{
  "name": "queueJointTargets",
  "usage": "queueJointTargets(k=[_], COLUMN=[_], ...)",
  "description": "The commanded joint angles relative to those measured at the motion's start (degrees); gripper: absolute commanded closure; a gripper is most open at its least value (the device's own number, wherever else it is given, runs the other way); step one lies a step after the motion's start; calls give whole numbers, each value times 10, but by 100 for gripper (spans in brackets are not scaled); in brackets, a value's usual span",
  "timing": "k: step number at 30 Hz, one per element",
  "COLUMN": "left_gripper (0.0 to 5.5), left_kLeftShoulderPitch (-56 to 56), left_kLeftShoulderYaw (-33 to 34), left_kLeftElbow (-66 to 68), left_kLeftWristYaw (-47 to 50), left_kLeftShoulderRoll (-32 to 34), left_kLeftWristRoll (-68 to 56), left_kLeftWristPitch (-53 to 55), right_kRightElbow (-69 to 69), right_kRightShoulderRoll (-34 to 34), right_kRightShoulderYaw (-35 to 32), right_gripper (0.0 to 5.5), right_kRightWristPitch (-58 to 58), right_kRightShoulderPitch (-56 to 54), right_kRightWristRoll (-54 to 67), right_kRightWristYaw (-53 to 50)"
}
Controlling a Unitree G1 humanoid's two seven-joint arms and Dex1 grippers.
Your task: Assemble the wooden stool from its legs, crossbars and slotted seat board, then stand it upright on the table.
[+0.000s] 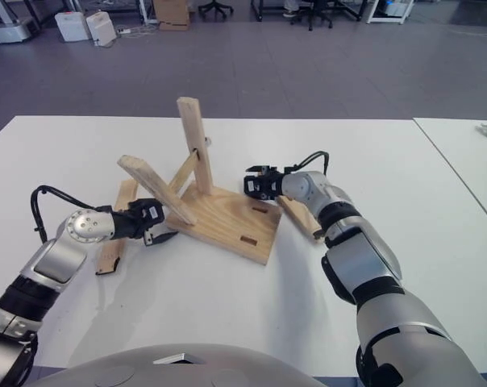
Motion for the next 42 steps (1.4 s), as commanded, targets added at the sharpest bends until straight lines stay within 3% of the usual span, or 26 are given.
queueJointTargets(k=[1, 4, 6, 10, 12, 15, 20, 29, 32, 36, 39, 42], left_gripper=[134, 134, 134, 134, 134, 134, 134, 134, 134, 134, 134, 134], left_kLeftShoulderPitch=[-37, -79, -88, -64, -57, -66, -65, 16, 33, -84, -219, -291], left_kLeftShoulderYaw=[-22, -17, -16, 21, 34, 42, 75, 123, 224, 389, 413, 399], left_kLeftElbow=[122, 193, 209, 190, 182, 181, 120, -76, -186, -264, -285, -266], left_kLeftWristYaw=[61, 85, 88, 91, 91, 91, 92, 66, 51, 115, 207, 279], left_kLeftShoulderRoll=[-64, -94, -99, -97, -106, -120, -119, -88, -92, -121, -177, -209], left_kLeftWristRoll=[34, 33, 34, 4, -13, -24, -46, -95, -221, -456, -645, -739], left_kLeftWristPitch=[-24, -61, -78, -76, -69, -62, -27, 84, 168, 288, 358, 388], right_kRightElbow=[-66, -189, -266, -447, -485, -507, -462, -366, -384, -537, -717, -824], right_kRightShoulderRoll=[-16, -36, -60, -87, -86, -76, -58, -47, -46, -53, -82, -77], right_kRightShoulderYaw=[-35, -69, -113, -284, -344, -376, -377, -365, -388, -471, -437, -357], right_gripper=[238, 238, 238, 238, 238, 238, 238, 386, 419, 419, 419, 419], right_kRightWristPitch=[-9, 25, 81, 284, 385, 463, 523, 520, 486, 502, 504, 501], right_kRightShoulderPitch=[61, 131, 162, 262, 316, 357, 381, 386, 378, 317, 213, 150], right_kRightWristRoll=[60, 106, 110, 263, 344, 403, 408, 393, 399, 486, 479, 448], right_kRightWristYaw=[56, 68, 17, -12, 1, 9, -17, -16, -34, -65, -76, -61])
